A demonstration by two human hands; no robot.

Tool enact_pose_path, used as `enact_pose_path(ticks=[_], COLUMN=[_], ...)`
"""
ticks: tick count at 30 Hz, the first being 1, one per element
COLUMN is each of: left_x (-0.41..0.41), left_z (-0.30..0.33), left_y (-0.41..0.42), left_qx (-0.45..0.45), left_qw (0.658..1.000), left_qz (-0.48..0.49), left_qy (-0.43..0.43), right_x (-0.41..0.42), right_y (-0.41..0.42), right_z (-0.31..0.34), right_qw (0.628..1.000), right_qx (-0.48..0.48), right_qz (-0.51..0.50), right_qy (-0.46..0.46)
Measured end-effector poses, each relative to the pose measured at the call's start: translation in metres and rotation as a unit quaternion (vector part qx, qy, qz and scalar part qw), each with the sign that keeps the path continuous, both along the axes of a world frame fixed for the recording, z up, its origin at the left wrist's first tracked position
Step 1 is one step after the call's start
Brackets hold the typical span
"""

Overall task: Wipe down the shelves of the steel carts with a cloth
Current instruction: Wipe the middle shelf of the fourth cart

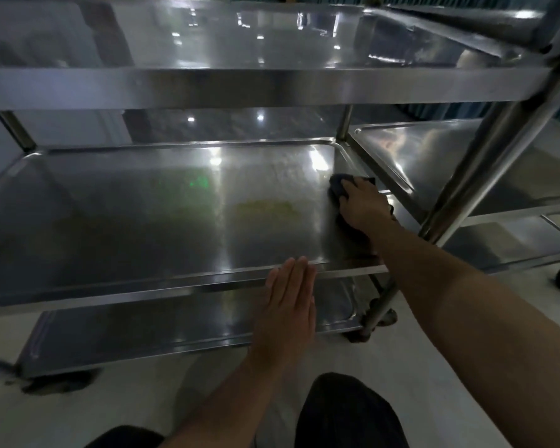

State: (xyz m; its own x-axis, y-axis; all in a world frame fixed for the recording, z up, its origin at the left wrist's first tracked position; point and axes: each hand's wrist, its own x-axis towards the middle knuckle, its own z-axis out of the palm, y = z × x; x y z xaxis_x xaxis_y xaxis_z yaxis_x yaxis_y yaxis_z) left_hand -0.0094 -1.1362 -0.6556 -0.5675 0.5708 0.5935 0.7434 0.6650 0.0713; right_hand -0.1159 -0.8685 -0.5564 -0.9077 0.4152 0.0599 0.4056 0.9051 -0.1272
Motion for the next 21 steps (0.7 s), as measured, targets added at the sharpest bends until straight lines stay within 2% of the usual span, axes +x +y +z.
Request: enact_pose_path(ticks=[5, 9, 19, 21], left_x=[-0.002, -0.001, 0.01, 0.013], left_z=[-0.004, 0.001, 0.024, 0.03], left_y=[0.0, -0.001, -0.013, -0.025], left_qx=[-0.02, -0.026, -0.061, -0.068], left_qw=[1.0, 1.0, 0.996, 0.995], left_qz=[-0.002, 0.005, -0.021, -0.007], left_qy=[0.002, 0.001, -0.059, -0.068], right_x=[-0.046, -0.042, 0.077, 0.095], right_y=[-0.008, -0.008, -0.056, -0.055], right_z=[0.0, 0.002, -0.003, 0.002], right_qw=[0.999, 0.999, 0.995, 0.996], right_qx=[-0.002, -0.011, 0.015, -0.013], right_qz=[0.033, 0.052, 0.095, 0.087], right_qy=[-0.01, -0.008, -0.003, -0.005])
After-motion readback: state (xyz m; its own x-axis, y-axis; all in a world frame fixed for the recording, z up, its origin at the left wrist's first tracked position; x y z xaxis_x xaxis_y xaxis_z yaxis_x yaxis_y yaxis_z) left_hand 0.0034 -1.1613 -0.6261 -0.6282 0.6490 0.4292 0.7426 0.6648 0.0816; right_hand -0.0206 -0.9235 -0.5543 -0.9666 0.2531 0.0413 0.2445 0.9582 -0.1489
